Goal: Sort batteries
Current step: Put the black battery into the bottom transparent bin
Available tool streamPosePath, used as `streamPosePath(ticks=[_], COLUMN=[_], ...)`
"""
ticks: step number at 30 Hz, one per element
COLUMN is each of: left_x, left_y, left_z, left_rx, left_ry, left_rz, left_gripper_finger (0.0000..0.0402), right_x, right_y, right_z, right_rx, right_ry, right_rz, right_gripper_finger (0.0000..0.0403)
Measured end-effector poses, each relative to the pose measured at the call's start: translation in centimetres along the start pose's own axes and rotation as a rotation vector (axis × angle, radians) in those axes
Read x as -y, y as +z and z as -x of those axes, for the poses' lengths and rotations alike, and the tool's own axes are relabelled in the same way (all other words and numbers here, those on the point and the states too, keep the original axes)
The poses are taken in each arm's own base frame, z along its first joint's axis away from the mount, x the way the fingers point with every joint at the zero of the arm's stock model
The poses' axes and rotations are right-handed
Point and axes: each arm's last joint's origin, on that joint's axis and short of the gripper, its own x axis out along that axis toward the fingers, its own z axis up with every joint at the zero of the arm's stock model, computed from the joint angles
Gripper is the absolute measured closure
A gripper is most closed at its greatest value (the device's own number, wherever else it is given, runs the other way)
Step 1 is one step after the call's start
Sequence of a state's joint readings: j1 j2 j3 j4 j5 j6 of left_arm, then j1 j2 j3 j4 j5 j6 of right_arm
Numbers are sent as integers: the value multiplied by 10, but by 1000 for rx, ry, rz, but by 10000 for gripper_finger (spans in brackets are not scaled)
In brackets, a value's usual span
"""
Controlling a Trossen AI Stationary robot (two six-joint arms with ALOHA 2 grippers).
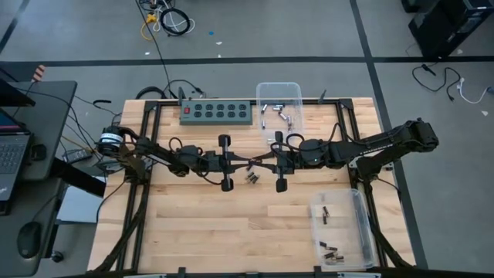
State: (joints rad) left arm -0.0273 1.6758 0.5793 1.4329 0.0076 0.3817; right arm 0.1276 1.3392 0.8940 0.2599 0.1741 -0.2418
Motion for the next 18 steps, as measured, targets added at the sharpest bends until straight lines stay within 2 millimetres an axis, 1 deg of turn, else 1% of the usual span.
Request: streamPosePath(ticks=[2,11,14,18], left_x=[0,0,0,0], left_y=[0,0,-2,-3], left_z=[0,0,0,0], left_rx=[1,-5,-28,-40], left_ry=[0,19,28,29], left_rz=[0,22,28,65], left_gripper_finger=[384,379,354,298], right_x=[0,0,0,0], right_y=[0,0,-1,-2], right_z=[0,0,0,0], right_rx=[-5,-9,-17,-25], right_ry=[1,-1,-4,-3], right_rz=[3,6,8,6], right_gripper_finger=[362,358,360,360])
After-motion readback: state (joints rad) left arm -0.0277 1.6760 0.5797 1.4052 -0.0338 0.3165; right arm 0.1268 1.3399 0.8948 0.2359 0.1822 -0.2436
